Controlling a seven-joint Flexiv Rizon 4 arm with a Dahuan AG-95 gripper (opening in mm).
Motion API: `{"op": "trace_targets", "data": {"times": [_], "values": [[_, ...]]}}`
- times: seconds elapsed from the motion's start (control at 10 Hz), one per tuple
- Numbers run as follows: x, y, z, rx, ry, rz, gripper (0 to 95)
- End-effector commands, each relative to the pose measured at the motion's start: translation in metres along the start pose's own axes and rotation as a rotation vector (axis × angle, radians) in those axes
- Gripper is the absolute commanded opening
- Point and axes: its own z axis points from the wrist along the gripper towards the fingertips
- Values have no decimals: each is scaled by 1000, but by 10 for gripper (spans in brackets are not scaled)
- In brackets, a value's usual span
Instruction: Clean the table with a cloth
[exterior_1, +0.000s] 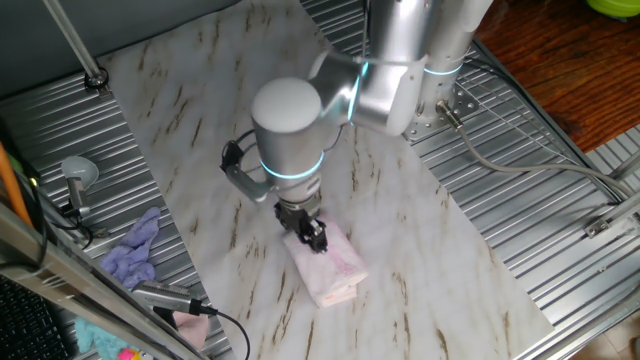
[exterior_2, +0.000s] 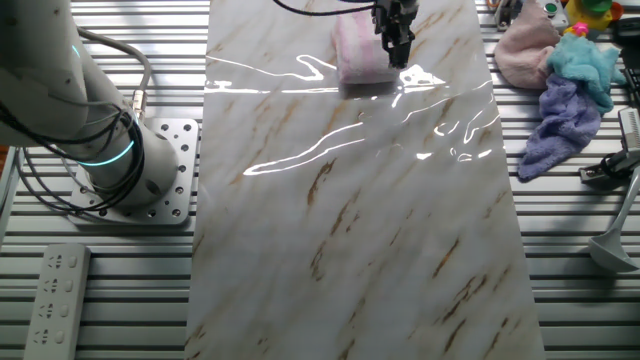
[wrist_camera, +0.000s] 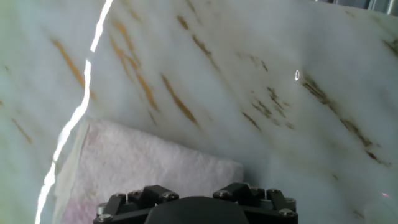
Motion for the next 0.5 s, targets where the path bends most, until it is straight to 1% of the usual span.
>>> {"op": "trace_targets", "data": {"times": [0.1,0.2,0.3,0.4,0.5], "values": [[25,-19,-19,0,27,-2,760],[25,-19,-19,6,33,35,760],[25,-19,-19,22,26,96,760],[25,-19,-19,26,4,120,760],[25,-19,-19,29,-10,132,760]]}}
